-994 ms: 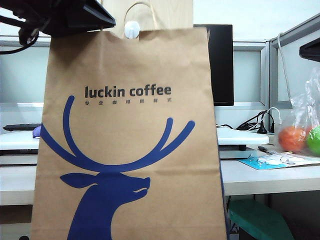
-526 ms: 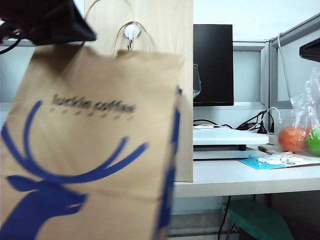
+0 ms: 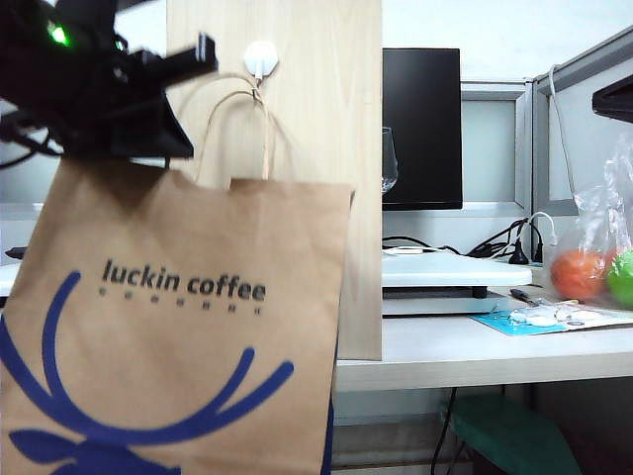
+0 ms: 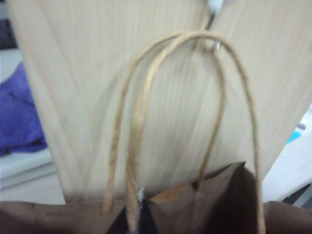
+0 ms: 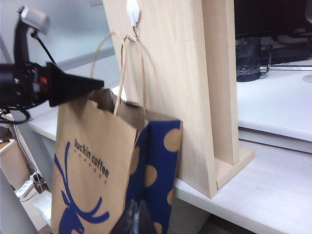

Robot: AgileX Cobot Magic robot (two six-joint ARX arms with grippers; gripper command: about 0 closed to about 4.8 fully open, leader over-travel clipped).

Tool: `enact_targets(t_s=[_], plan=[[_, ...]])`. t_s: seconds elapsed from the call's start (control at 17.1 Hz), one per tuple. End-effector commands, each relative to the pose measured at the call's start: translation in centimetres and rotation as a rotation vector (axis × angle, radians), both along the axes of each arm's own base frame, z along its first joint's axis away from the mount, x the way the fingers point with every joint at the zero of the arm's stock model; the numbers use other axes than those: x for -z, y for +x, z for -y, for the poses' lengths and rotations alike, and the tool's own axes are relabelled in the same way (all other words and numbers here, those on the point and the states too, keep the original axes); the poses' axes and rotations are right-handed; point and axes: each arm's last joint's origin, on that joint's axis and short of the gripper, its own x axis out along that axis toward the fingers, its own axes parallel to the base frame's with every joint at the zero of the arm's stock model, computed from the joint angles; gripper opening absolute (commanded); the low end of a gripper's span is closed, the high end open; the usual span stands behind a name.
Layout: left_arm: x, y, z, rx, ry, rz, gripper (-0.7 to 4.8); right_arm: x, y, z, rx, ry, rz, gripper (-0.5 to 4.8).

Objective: Pick up the paper bag and hang it on the hook.

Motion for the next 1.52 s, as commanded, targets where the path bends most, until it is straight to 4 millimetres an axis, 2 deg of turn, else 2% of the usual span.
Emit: enact_targets(t_s=[0.06,0.18,0.47,0.58,0.76,0.99,1.29,1.52], plan=[[-0.3,0.2,0.2,-0.006,-0.030,0.031,-0.06,0.1,0.0,0.0,0.000,0.001,0.007,-0.01],[-0.5,0.3,0.2,-0.007,-0.045,0.049,-0.06,0.1,0.0,0.0,0.000,0.001,0.006,-0.01],[-0.6,1.7,-1.6,-0.053,-0.112,0.026,-0.06,0.1,0.0,0.0,0.000,0.001,0.006,-0.01],[-0.7,2.1,-2.0,-0.011,-0.130,0.032,-0.06,0.1,0.0,0.0,0.001,0.001,0.007,-0.01],[-0.8,2.0,-1.8,0.057,-0.146,0.036,-0.06,0.1,0.1,0.0,0.005,0.001,0.003,-0.01],[-0.5,2.2,-1.7,0.063,-0.152,0.017,-0.06,0.1,0.1,0.0,0.024,0.002,0.003,-0.01],[-0.9,3.6,-0.7,0.088,-0.148,0.002,-0.06,0.1,0.1,0.0,0.023,0.002,0.003,-0.01],[-0.2,3.6,-0.7,0.076,-0.105,-0.068,-0.06,0.1,0.1,0.0,0.024,0.002,0.003,-0.01]])
